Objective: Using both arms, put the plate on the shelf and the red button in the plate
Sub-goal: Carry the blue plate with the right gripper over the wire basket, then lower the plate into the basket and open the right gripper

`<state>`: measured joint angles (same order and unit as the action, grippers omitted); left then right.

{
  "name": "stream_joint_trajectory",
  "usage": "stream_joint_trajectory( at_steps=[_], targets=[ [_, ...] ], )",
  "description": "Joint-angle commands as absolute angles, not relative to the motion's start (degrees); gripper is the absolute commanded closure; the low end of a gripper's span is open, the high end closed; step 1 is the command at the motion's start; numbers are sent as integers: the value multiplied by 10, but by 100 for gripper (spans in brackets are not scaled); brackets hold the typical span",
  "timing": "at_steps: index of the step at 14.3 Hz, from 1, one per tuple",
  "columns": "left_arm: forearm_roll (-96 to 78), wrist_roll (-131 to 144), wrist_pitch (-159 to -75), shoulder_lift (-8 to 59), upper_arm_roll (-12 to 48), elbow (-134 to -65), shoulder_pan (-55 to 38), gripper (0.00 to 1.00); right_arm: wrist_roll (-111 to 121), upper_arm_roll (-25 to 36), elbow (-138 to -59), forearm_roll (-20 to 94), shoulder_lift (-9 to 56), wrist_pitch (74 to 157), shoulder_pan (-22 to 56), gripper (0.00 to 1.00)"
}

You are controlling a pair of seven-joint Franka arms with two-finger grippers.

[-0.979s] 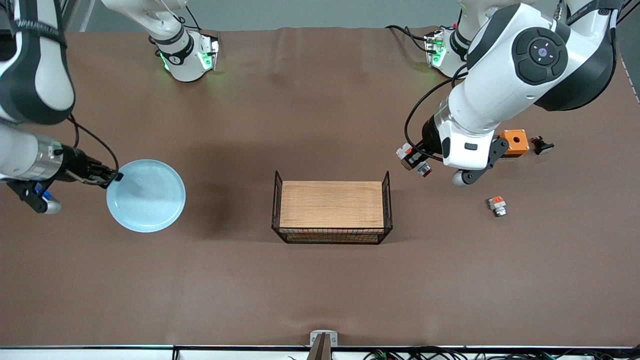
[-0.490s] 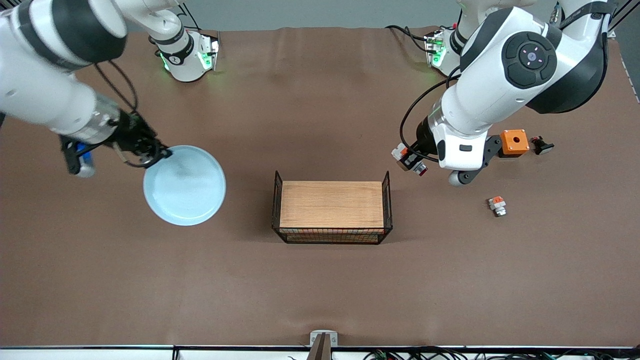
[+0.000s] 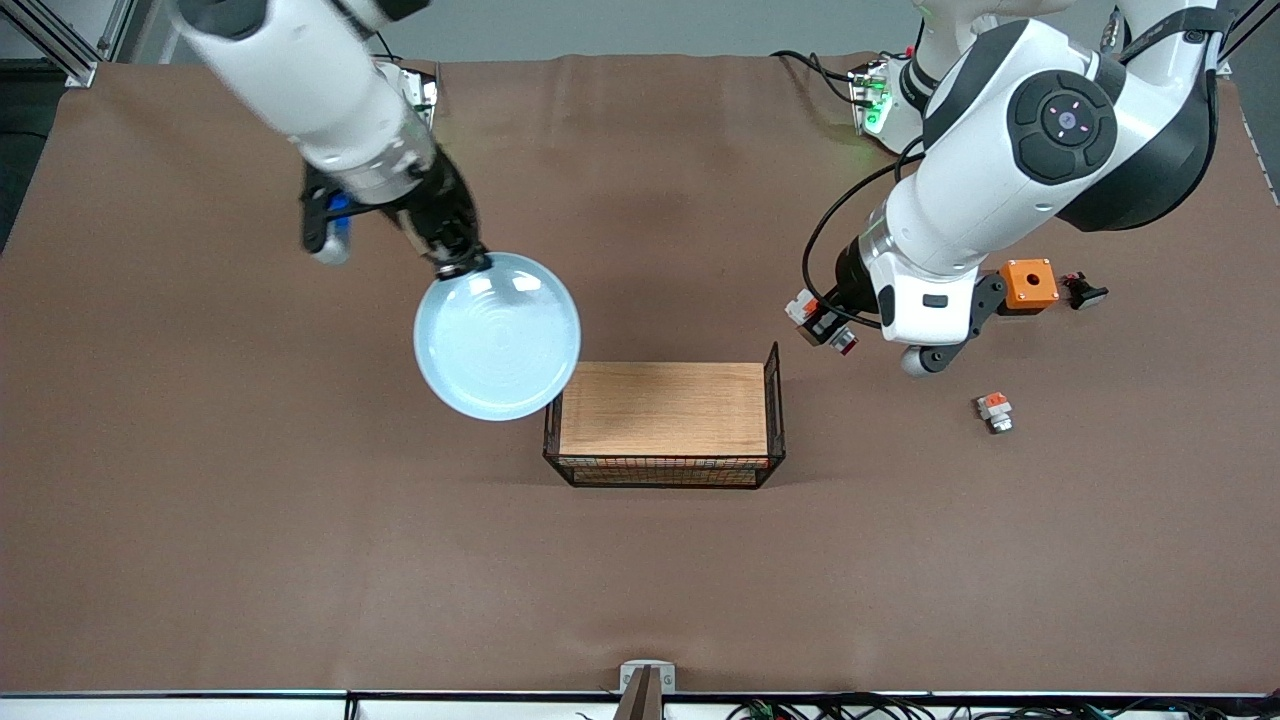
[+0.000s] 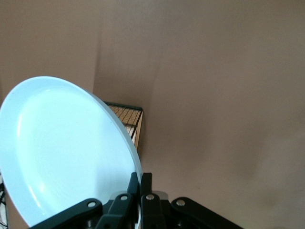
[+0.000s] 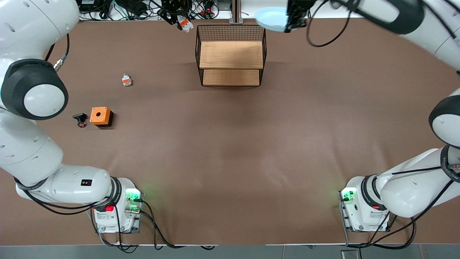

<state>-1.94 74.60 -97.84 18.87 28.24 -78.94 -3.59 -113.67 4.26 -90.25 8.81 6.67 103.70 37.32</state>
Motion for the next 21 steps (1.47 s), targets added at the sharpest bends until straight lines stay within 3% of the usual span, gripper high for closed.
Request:
stream_joint_trajectory(
  at_steps=[1,12,21],
  targets=[
    [-18,756,-980,191,282,-781,-37,80,-1226,51,-891,48,100,1070,431,100],
    [-18,756,-980,193,279,-781,-33,80,-1443,52,-741,-19,296,1091,515,100],
    [-17,755,-981,195,279,-781,-33,80,-1489,56,-695,-24,362,1125,516,100]
  ],
)
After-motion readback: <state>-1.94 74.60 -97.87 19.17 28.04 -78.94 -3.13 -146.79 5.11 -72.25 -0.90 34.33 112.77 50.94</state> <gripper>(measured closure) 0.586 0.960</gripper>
